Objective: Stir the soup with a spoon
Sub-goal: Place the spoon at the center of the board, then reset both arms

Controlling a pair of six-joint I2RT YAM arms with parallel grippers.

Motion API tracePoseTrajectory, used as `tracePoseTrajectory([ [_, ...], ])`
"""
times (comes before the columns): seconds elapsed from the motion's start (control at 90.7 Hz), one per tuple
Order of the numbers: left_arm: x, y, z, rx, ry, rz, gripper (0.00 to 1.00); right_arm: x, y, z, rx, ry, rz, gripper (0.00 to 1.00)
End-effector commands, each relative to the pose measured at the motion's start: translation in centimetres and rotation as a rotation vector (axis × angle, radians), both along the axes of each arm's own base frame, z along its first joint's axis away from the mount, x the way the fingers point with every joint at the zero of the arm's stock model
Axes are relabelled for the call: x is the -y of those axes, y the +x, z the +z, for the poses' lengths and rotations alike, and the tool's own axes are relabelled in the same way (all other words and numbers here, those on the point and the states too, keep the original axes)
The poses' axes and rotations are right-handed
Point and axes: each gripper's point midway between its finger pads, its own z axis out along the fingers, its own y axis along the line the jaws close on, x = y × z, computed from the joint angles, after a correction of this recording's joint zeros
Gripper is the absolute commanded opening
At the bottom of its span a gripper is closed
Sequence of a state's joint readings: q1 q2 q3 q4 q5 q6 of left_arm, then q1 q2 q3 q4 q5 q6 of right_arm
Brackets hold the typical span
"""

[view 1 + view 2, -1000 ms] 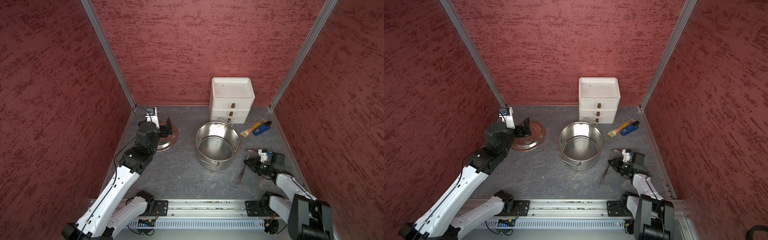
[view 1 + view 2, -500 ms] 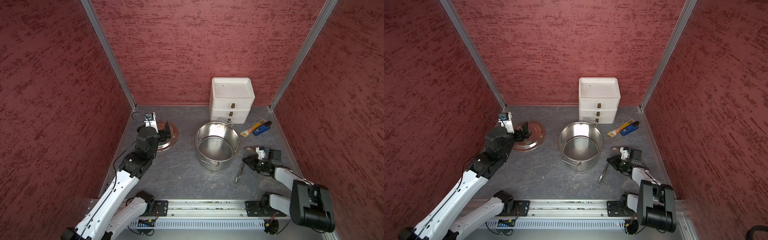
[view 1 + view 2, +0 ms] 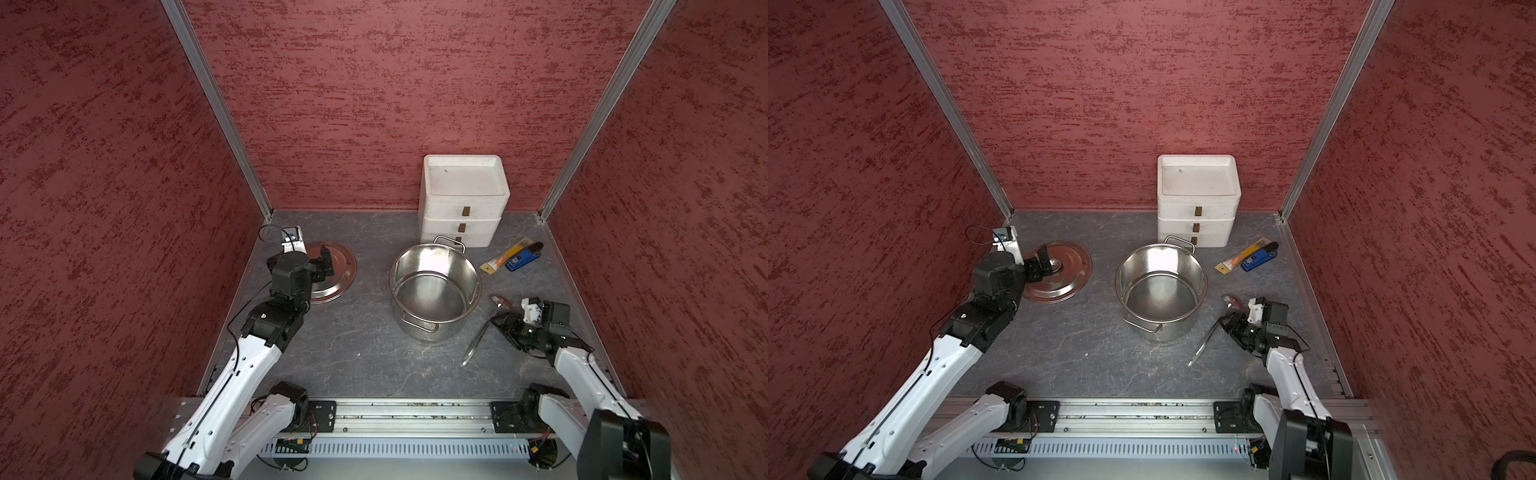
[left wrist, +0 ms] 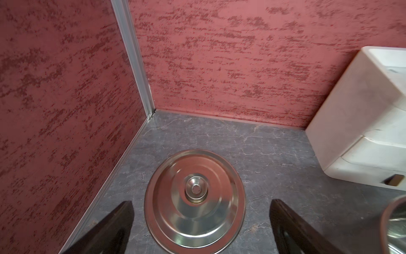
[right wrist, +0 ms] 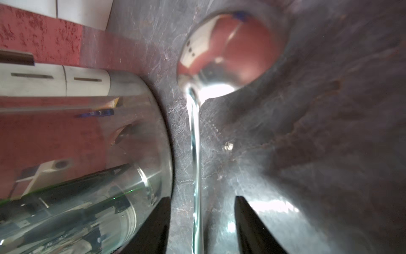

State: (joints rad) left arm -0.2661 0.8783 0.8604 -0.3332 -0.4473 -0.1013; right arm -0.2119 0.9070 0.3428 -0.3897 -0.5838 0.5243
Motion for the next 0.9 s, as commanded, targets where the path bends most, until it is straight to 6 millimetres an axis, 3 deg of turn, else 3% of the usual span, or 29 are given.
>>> tracePoseTrajectory([
  [0.0,-1.5,0.5,-2.2,-0.049,-0.063,0.021,1.00,2.3,-0.1,2.7,0.002,-0.130,-0.095,0.61],
  [0.11,-3.1,0.8,-4.6,-0.092,-0.077,0.043,1.00,4.4,0.2,6.6,0.067,-0.255,-0.148,0.74],
  [0.242,-4.5,1.2,-7.4,-0.108,-0.094,0.049,1.00,6.5,2.8,11.5,0.170,-0.422,-0.134,0.97],
  [0.331,-5.0,1.7,-9.4,-0.113,-0.125,0.033,1.00,8.0,5.1,13.5,0.237,-0.542,-0.107,0.98],
  [0.463,-5.5,3.0,-11.9,-0.130,-0.146,0.005,1.00,8.6,9.9,15.7,0.533,-0.690,-0.061,0.99],
  [0.595,-5.1,4.0,-13.2,-0.153,-0.167,-0.031,1.00,6.5,12.3,15.1,0.834,-0.797,0.055,0.98],
  [0.893,-5.2,4.9,-14.8,-0.172,-0.142,-0.043,1.00,4.2,13.9,9.6,0.854,-0.736,0.063,0.98],
])
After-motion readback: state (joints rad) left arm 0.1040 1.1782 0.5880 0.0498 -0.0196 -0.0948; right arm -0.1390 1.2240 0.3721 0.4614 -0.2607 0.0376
